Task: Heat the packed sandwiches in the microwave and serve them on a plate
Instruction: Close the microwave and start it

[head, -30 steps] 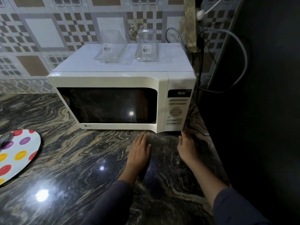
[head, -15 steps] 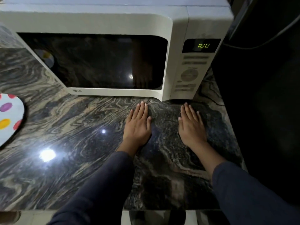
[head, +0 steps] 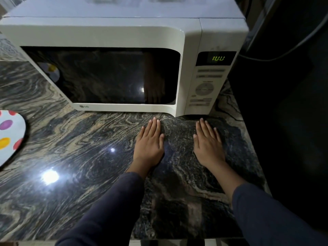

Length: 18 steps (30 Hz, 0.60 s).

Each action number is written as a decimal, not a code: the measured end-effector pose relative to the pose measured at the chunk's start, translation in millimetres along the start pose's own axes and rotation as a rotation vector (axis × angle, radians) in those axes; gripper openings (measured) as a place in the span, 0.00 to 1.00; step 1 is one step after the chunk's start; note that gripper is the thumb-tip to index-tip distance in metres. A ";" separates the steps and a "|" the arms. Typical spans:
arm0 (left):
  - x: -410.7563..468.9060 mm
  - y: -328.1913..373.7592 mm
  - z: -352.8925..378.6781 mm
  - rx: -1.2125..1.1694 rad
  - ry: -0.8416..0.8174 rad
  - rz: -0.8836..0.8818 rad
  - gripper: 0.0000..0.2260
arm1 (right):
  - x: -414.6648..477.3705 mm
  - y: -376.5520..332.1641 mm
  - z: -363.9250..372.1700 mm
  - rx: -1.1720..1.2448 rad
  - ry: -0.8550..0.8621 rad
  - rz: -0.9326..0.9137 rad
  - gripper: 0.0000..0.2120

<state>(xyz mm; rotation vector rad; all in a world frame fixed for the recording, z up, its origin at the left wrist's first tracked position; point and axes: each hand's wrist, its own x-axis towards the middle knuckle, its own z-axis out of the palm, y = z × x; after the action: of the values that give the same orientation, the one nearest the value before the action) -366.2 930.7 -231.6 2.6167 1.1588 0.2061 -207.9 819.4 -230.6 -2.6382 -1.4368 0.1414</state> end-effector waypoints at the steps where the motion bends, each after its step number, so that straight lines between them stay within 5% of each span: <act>1: 0.2 0.0 -0.2 -0.002 -0.004 0.000 0.27 | -0.1 0.1 -0.2 0.002 -0.003 0.000 0.26; 18: -0.7 -0.1 0.8 -0.015 0.000 0.004 0.27 | -0.7 0.6 -1.3 0.028 0.010 -0.016 0.30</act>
<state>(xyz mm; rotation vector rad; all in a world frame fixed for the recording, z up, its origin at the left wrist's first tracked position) -366.6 930.1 -232.3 2.6063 1.1470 0.2147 -207.6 818.4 -229.4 -2.6012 -1.4411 0.1452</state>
